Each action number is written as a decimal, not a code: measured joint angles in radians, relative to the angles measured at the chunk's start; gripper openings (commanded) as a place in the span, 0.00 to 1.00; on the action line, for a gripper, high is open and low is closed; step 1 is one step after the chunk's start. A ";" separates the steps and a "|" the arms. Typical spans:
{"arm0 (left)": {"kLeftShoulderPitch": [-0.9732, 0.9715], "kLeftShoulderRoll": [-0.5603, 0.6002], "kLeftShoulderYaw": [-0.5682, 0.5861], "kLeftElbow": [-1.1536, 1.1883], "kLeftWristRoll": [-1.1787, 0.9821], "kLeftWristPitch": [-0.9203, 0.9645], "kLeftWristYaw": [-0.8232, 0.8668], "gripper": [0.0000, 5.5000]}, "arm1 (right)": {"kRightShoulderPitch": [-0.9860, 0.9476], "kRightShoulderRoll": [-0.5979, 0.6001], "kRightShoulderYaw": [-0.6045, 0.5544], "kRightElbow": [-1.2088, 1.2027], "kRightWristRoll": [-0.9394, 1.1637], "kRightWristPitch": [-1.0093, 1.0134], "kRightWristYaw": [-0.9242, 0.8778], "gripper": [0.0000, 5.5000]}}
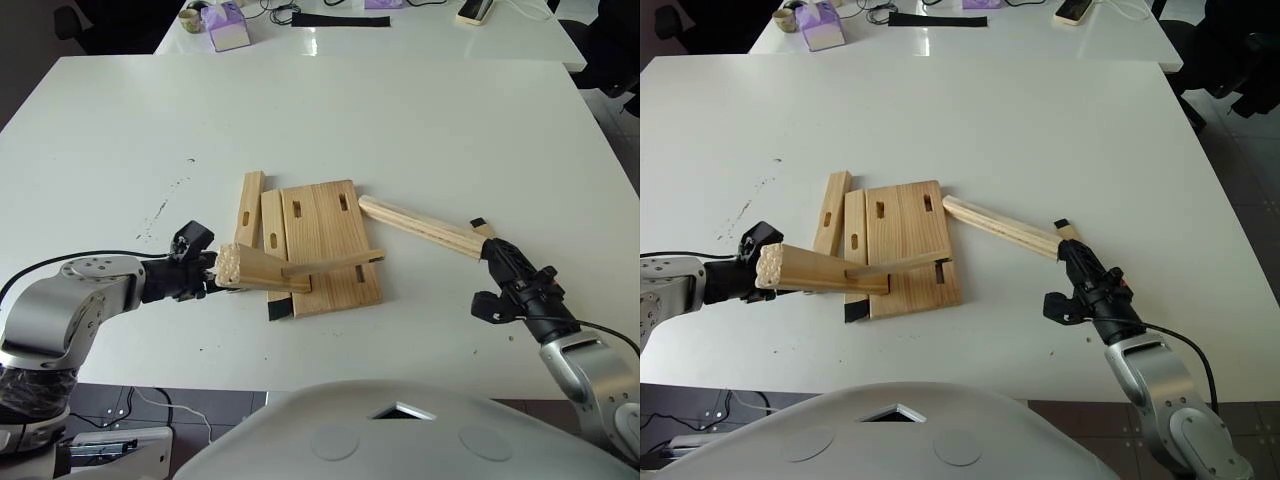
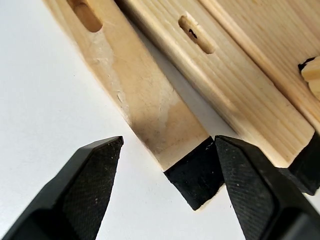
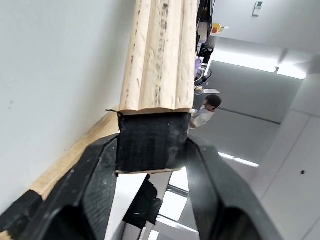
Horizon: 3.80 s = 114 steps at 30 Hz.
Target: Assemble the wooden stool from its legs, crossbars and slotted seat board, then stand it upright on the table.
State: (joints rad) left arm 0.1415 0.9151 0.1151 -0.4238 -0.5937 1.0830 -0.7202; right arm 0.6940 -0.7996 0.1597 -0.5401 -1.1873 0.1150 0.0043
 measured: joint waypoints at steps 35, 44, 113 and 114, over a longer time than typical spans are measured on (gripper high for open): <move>0.033 -0.033 0.005 -0.008 -0.012 0.014 0.000 0.62 | 0.120 0.094 -0.186 -0.089 0.743 0.079 0.339 0.59; 0.043 -0.059 0.057 -0.049 -0.022 0.013 0.006 0.62 | -0.008 0.173 -0.438 -0.244 1.320 0.257 0.556 0.59; -0.036 -0.098 0.119 -0.091 -0.171 0.271 0.073 0.62 | -0.017 0.345 -0.170 -0.163 1.306 0.182 0.404 0.59; -0.035 -0.098 0.119 -0.091 -0.171 0.271 0.077 0.62 | -0.018 0.344 -0.170 -0.172 1.308 0.190 0.407 0.59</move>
State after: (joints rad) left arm 0.1064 0.8166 0.2344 -0.5147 -0.7643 1.3542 -0.6435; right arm 0.6759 -0.4553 -0.0103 -0.7121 0.1205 0.3054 0.4118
